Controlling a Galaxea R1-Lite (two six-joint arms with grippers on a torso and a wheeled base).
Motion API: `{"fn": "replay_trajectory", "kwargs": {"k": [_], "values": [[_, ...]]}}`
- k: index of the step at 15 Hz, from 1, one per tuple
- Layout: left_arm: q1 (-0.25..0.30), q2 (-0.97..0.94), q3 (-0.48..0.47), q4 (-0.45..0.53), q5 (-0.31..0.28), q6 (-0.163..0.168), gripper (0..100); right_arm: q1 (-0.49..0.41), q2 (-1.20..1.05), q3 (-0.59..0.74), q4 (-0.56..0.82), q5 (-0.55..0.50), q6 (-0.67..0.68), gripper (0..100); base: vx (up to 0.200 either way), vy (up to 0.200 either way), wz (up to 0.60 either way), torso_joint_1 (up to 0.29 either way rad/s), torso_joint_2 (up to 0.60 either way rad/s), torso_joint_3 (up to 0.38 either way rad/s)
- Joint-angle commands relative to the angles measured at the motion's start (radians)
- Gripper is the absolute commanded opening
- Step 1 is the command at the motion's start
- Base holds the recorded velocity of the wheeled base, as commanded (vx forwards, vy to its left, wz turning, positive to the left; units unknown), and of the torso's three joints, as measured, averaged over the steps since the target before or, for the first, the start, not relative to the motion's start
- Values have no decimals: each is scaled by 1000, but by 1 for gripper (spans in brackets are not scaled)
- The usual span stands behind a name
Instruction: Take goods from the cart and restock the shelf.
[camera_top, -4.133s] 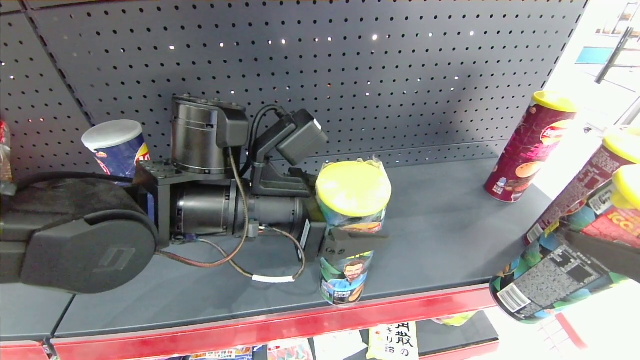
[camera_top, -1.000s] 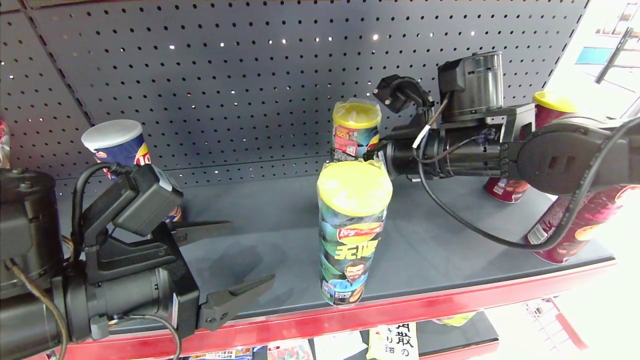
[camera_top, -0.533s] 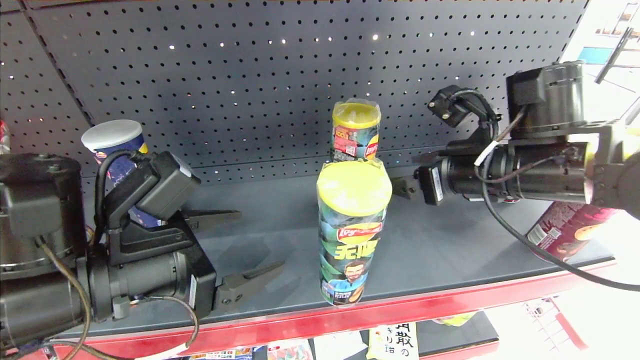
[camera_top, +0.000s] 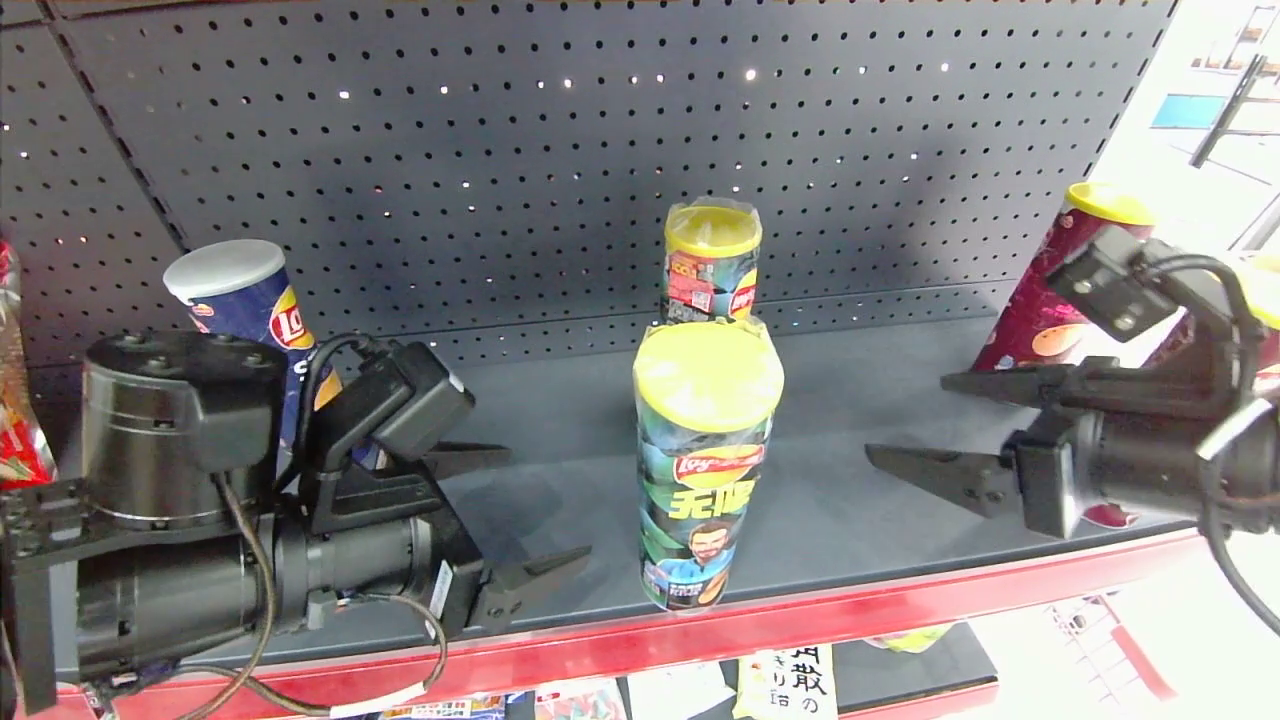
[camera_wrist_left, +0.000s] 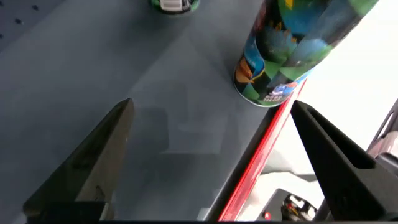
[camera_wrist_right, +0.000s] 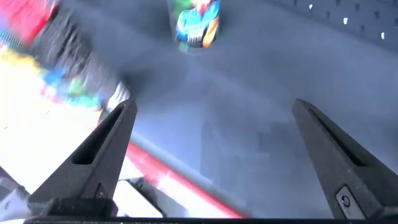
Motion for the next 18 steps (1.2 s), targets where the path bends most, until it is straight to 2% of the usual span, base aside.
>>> {"fn": "replay_trajectory", "kwargs": {"k": [1, 2, 6, 18], "values": [[-3, 56, -5, -1, 0, 21, 100, 16, -219, 144, -1, 3, 0, 100, 0, 0, 0, 0, 0, 0], [-1, 74, -11, -2, 0, 35, 100, 16, -271, 176, -1, 1, 1, 100, 0, 0, 0, 0, 0, 0], [-10, 140, -68, -5, 0, 43, 100, 11, -403, 238, 6, -5, 0, 100, 0, 0, 0, 0, 0, 0], [-21, 209, -124, -7, 2, 43, 100, -38, -440, 239, 9, -20, 15, 100, 0, 0, 0, 0, 0, 0]]}}
